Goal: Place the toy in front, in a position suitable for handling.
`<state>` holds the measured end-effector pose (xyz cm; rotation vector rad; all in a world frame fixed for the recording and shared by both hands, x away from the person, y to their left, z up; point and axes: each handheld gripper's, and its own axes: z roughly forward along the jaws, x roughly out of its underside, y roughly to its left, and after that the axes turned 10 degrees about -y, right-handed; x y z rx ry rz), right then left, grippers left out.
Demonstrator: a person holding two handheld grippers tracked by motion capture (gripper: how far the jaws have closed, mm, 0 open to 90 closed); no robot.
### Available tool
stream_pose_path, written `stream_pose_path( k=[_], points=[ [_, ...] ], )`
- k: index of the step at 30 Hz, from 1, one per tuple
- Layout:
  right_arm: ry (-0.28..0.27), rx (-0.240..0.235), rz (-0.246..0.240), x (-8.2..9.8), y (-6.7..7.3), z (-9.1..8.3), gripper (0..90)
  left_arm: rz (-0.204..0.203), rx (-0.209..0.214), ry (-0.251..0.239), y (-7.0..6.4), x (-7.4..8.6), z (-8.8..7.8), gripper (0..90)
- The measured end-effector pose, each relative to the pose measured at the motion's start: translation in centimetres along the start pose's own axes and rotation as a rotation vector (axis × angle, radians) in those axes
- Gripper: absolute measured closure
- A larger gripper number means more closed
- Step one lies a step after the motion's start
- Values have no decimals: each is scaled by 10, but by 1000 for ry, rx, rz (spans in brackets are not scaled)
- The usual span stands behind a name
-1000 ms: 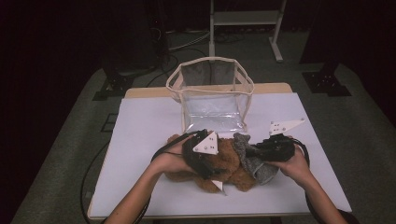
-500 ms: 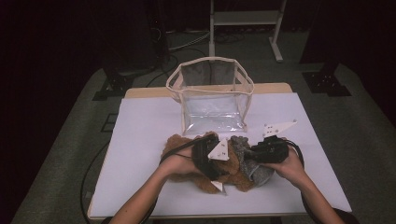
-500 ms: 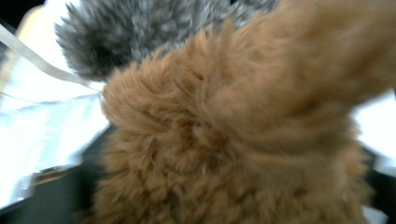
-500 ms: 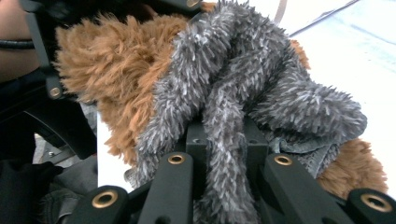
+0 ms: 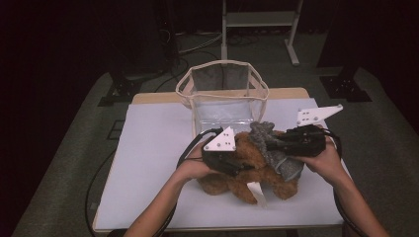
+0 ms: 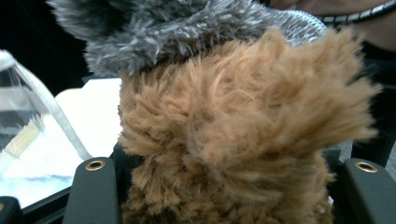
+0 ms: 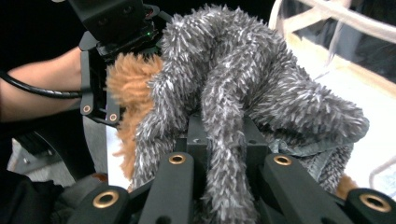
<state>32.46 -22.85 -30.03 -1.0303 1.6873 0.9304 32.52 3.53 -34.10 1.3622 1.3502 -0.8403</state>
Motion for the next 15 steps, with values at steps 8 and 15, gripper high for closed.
stream_pose_path(
  k=[8,15],
  points=[
    [-20,-32,14,6,2,19,778,-26,-18,-20,1,11,-24,367],
    [-2,-29,40,26,4,17,776,-48,-33,-36,2,16,-40,369]
  ],
)
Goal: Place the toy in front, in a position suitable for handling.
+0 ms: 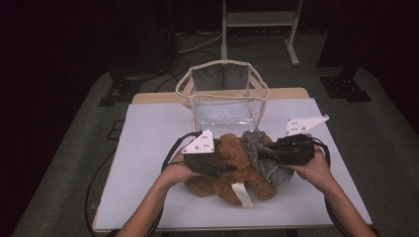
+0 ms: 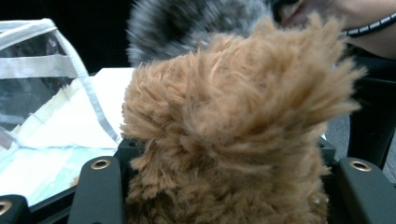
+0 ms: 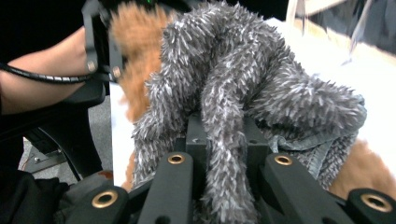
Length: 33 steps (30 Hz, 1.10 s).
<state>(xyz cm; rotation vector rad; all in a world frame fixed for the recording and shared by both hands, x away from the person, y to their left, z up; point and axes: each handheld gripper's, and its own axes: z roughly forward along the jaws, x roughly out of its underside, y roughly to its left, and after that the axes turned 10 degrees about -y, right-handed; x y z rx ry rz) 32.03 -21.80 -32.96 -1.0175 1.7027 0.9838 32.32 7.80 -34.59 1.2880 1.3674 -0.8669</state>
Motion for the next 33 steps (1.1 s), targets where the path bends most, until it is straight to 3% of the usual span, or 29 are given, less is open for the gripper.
stream_pose_path(
  k=[4,9,12,16,19,22,25,29,33],
  points=[
    [1,1,35,11,-5,-2,776,1,7,7,-1,1,2,369],
    [2,-1,36,9,-6,-1,778,9,22,9,-1,-4,8,374],
    [2,2,20,2,-4,-9,779,12,37,-21,-1,-13,14,375],
    [-13,18,-14,-15,2,-28,780,-8,54,-99,-4,-22,25,374],
    [-18,18,-28,-24,6,-33,782,-25,61,-110,-4,-19,27,366],
    [9,7,-46,-27,7,-20,782,-50,50,-99,-3,-9,19,353],
    [12,-25,-45,-31,7,-1,783,-73,23,-113,-1,-2,2,334],
    [23,-59,-77,-45,12,27,783,-35,-22,-70,-4,-4,-18,279],
    [28,-73,-104,-58,19,42,781,-27,-48,-83,-5,-2,-36,359]
  ],
)
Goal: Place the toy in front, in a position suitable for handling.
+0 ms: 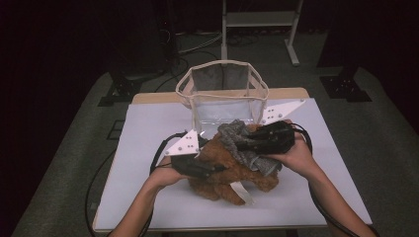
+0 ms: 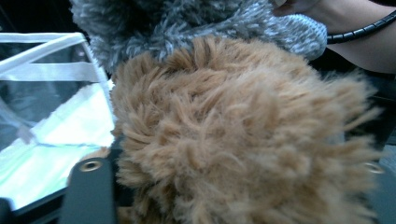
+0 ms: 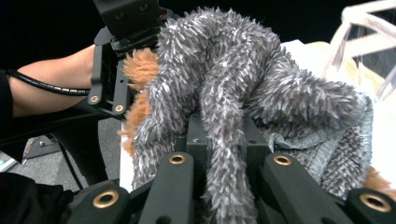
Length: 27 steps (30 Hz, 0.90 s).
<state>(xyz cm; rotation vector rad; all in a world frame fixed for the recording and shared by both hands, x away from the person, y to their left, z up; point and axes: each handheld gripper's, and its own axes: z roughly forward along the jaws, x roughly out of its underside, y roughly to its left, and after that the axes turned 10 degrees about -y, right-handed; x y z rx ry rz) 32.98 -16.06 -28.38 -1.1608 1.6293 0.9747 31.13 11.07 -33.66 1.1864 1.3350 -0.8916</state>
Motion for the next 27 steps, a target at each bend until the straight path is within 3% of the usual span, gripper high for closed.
stream_pose_path(
  k=[4,7,13,21,27],
  points=[
    [-11,14,-2,1,3,-2,781,-5,-17,-19,-1,2,-3,391],
    [-16,27,11,12,3,-14,781,-7,-10,-22,0,2,0,390],
    [-39,37,105,47,-7,-39,780,15,22,10,-2,-2,12,389],
    [-12,114,159,76,-15,-65,779,15,38,32,-2,-6,22,385],
    [28,203,207,101,-24,-90,777,32,53,70,1,-10,34,375]
  ],
)
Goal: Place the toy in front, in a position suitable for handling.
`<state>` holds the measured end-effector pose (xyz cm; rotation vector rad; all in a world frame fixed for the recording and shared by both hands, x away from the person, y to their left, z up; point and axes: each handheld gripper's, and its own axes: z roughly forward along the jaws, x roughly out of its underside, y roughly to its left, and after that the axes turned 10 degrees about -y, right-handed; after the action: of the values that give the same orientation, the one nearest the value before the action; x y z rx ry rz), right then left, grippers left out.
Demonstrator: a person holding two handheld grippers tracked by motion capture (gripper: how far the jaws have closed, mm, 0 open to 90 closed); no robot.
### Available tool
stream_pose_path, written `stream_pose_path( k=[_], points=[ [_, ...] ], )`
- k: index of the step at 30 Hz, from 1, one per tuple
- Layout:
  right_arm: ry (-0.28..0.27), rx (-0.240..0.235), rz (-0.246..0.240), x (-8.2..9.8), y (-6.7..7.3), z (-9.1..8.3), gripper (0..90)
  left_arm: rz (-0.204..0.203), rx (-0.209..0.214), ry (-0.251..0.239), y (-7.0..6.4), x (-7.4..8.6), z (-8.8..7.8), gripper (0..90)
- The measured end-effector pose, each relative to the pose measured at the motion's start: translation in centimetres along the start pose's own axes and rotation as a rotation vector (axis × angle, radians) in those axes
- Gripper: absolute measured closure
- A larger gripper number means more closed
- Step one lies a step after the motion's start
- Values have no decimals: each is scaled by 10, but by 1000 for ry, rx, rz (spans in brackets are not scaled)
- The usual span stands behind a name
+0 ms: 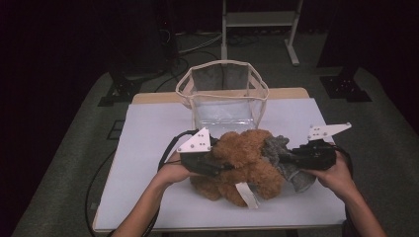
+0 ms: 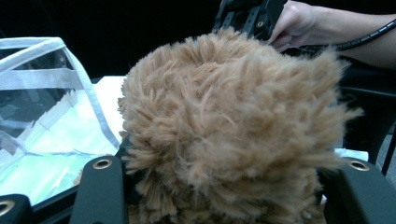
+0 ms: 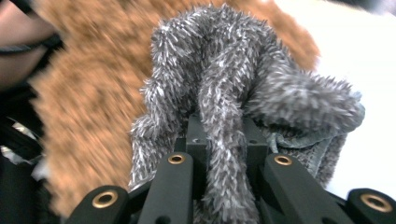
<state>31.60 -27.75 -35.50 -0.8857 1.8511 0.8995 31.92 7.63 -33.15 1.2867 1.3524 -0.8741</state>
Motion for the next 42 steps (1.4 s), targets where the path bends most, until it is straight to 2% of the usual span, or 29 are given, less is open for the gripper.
stream_pose_path(
  k=[5,9,12,16,20,25,31,34,36,42],
  points=[
    [66,79,59,34,-19,-15,769,10,34,50,2,-3,22,366],
    [89,114,118,64,-31,-26,749,27,68,111,0,-4,47,358],
    [113,144,134,80,-36,-32,702,32,94,161,-2,-5,66,349],
    [109,141,145,86,-37,-39,579,40,117,236,-3,-5,89,300],
    [81,119,116,74,-31,-46,499,32,142,271,-5,-6,99,225],
    [41,39,42,50,-13,-41,422,17,141,265,-2,-10,90,159],
    [15,-47,-44,23,6,-23,346,31,118,241,-1,-9,63,133],
    [16,-73,-76,13,12,-14,310,26,98,231,2,-3,45,114],
    [22,-76,-100,7,14,-8,287,16,74,226,3,3,34,105],
    [45,-90,-142,-2,18,3,257,0,45,228,5,26,4,99]
  ],
)
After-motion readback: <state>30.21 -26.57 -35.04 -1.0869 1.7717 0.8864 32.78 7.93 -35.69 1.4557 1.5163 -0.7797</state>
